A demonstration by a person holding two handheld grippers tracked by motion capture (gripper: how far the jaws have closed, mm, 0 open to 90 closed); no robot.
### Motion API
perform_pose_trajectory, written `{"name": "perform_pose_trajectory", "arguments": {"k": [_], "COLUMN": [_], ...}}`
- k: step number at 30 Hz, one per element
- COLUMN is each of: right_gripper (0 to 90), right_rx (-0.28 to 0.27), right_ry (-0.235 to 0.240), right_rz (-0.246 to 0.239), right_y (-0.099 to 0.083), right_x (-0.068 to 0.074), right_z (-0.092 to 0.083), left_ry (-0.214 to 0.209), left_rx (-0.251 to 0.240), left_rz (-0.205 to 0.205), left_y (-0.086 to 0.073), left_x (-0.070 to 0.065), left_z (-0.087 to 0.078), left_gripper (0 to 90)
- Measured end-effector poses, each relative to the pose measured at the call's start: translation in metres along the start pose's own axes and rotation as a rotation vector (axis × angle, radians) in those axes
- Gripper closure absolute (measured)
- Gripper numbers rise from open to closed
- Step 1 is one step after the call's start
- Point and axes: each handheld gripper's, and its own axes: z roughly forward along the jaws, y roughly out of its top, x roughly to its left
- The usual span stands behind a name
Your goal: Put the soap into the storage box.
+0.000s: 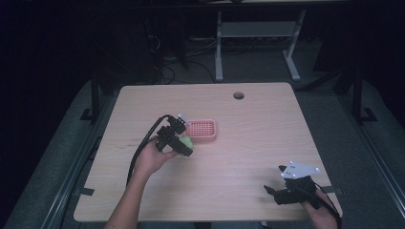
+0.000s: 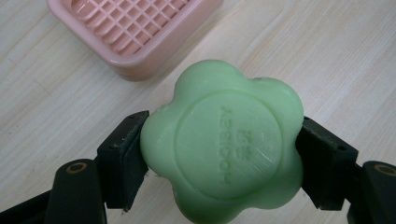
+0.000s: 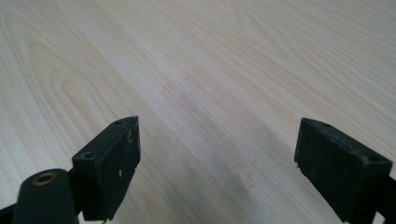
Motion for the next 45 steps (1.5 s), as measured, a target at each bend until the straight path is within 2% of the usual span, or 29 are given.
{"name": "perform_pose_trajectory", "arguments": {"k": [1,2,5,6,25,27,32,36,42,45], "right_gripper": [13.8,13.8,13.8,13.8,13.8,13.8,13.8,13.8,13.8,13.8], "right_rx": [-0.002,-0.004,-0.006,-0.006,-0.014,-0.015,-0.013,-0.014,-0.021,-0.021], "right_ry": [0.002,0.002,-0.001,-0.002,-0.009,-0.009,-0.006,-0.007,-0.007,-0.007], "right_rz": [0.004,0.003,0.0,0.001,0.015,0.017,0.023,0.026,0.03,0.031], "right_y": [0.0,0.0,0.0,0.0,0.0,0.0,-0.001,-0.001,-0.001,-0.001], "right_x": [0.0,0.0,-0.001,-0.001,-0.003,-0.003,-0.003,-0.004,-0.004,-0.004], "right_z": [0.0,0.0,-0.001,-0.001,-0.002,-0.002,-0.002,-0.002,-0.003,-0.003], "left_ry": [-0.003,0.002,0.001,-0.007,0.001,0.004,0.0,-0.007,-0.002,-0.009], "left_rx": [-0.003,0.005,-0.001,-0.006,0.005,-0.006,0.006,-0.002,0.016,0.016], "left_rz": [-0.012,0.004,0.002,-0.013,0.008,-0.002,-0.006,-0.027,-0.016,-0.027], "left_y": [0.001,0.003,0.008,0.009,0.038,0.041,0.048,0.054,0.065,0.07], "left_x": [-0.001,0.001,0.002,0.003,0.008,0.009,0.013,0.014,0.018,0.019], "left_z": [0.0,0.0,0.0,0.0,0.0,0.001,0.004,0.008,0.011,0.013], "left_gripper": [26.5,26.5,26.6,26.5,26.5,26.5,26.5,26.5,26.5,26.5]}}
